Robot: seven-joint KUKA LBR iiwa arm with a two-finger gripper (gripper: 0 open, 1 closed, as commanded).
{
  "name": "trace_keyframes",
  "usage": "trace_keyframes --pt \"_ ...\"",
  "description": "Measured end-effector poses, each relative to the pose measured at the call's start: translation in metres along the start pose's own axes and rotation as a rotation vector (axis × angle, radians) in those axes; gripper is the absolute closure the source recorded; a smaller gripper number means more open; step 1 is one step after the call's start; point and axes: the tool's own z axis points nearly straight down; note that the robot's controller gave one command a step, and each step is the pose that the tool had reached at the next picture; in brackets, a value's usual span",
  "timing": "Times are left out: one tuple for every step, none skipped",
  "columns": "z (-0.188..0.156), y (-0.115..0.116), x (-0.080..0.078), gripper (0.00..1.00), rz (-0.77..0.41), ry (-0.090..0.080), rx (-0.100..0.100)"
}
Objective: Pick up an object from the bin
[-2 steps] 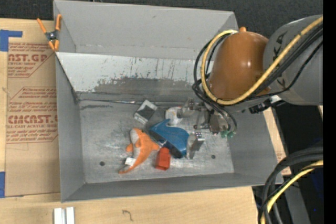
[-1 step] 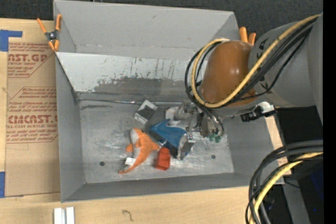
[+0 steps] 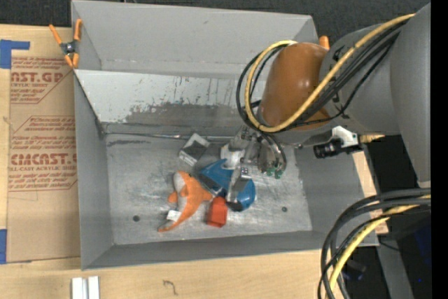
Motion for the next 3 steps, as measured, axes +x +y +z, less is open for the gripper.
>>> trace_keyframes --pt "0.008 0.013 0.023 0.0 0.089 0.004 0.001" --pt "0.045 0.026 -0.007 0.0 0.233 -0.049 -0.034" --pt "0.053 0.017 0.003 1.0 0.241 -0.009 -0.01"
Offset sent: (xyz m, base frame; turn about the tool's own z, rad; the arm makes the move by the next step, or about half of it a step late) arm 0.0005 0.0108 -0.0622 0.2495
